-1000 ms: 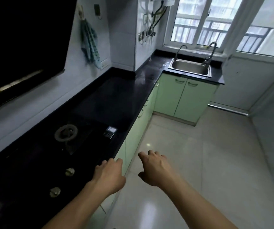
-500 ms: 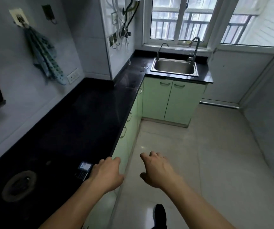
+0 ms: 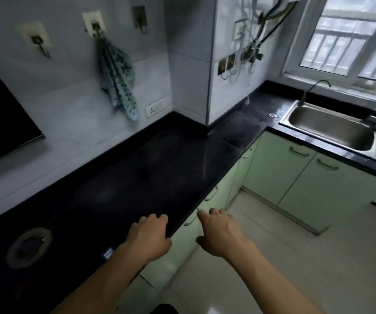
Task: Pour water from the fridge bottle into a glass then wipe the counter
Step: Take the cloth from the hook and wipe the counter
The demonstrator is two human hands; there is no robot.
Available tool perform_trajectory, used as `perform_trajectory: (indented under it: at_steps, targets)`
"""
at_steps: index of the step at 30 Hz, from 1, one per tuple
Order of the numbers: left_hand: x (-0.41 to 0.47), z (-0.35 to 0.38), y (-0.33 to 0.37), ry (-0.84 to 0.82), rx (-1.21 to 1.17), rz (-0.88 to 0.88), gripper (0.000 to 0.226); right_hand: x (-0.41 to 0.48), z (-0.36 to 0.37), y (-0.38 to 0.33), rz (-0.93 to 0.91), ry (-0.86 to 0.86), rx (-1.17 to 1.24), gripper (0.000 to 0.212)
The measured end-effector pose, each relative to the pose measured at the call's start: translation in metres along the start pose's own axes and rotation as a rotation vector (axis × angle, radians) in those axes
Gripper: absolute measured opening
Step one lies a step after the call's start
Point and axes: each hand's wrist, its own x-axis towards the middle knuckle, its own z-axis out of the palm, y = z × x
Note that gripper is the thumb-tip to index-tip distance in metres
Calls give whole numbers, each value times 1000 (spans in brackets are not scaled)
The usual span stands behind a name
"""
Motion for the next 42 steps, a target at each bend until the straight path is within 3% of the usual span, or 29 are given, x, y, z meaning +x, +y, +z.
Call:
perform_trajectory:
  at_steps: [6, 14, 20, 25, 32, 38, 42]
  targets:
    - [67, -27, -28, 37, -62, -107, 32, 94, -29, 3, -117, -12, 14, 43]
    - [158, -76, -53, 98, -137, -161, 30, 198, -64, 16, -146, -96, -38, 52]
    - [189, -97, -79, 163, -327, -254, 37, 282, -84, 12, -265, -143, 160, 49]
    - [199, -114, -98, 286, -489, -405, 34, 393, -137, -13, -367, 13, 442, 21]
    - [204, -135, -91, 405, -619, -683, 37, 555, -254, -102, -567, 310, 622, 35]
    - [215, -150, -85, 459, -647, -824, 36, 598, -260, -149, -650, 324, 676, 38]
    - [235, -188, -106, 548, -640, -806, 19, 602, -253, -155, -679, 316, 729, 30]
